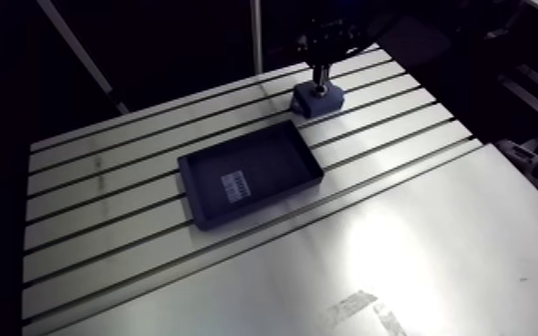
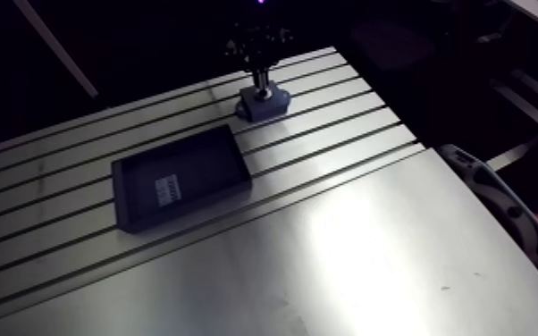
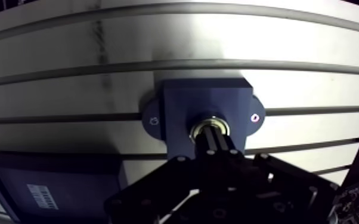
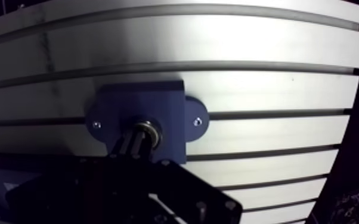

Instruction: Pick up the bearing and press it into the housing until flush.

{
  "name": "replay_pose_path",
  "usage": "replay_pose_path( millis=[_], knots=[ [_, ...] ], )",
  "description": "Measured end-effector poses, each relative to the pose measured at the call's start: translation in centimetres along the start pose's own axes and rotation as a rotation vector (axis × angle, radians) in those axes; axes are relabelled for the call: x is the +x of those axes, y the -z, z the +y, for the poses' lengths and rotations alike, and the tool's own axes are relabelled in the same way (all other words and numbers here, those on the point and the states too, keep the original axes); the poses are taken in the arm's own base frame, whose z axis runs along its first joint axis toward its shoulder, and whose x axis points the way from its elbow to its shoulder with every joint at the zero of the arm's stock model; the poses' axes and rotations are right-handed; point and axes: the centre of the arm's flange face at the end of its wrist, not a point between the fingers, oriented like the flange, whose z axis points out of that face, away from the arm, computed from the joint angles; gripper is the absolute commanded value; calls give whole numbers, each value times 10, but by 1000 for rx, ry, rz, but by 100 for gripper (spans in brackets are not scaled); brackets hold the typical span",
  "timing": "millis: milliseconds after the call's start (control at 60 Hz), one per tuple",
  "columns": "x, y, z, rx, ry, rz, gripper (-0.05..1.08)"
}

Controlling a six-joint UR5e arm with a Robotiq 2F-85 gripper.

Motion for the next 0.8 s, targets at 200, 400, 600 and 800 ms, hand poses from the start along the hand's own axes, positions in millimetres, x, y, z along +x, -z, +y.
replay_pose_path(
  millis=[200, 400, 600, 800],
  knots=[
    [-1, -2, -1, 1, 1, -3, 108],
    [-1, -4, -1, 2, 1, -6, 108],
    [-2, -6, -1, 3, 0, -8, 108],
    [-2, -7, 0, 3, -1, -10, 108]
  ],
)
